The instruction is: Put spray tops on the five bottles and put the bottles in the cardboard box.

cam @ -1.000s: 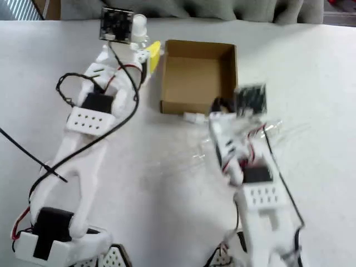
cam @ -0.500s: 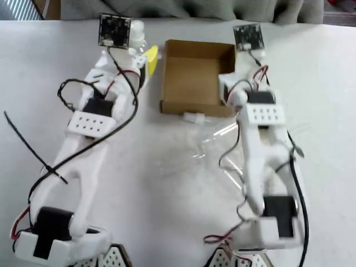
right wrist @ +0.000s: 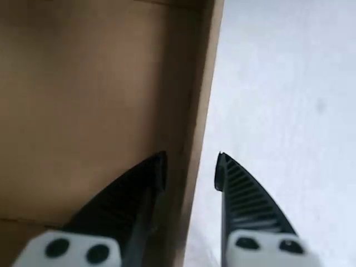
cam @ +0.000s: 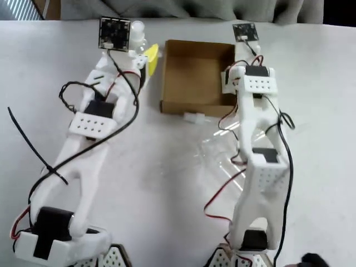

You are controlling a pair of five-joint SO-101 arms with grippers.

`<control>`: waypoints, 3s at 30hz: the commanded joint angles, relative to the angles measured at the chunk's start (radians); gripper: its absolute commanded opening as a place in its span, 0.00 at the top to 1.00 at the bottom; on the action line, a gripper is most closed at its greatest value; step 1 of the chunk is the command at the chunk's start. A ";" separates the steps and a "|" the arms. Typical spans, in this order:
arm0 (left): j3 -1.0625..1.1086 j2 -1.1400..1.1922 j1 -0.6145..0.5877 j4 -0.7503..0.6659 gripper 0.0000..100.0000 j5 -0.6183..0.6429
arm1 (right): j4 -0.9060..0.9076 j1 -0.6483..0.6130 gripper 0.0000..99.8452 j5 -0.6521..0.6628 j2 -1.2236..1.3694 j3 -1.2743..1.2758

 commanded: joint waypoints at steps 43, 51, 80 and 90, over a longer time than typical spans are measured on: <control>0.011 -0.010 0.005 -0.034 0.98 0.000 | 0.420 -0.180 0.98 0.198 -0.021 -0.046; 0.012 -0.010 0.005 -0.034 0.98 0.000 | 0.257 -0.188 0.95 0.118 -0.189 0.213; 0.021 -0.008 0.012 -0.034 0.98 -0.006 | 0.661 -0.022 0.92 0.092 -0.733 0.377; 0.012 0.094 0.005 -0.153 0.98 0.000 | 0.492 0.157 0.96 0.247 -0.932 0.769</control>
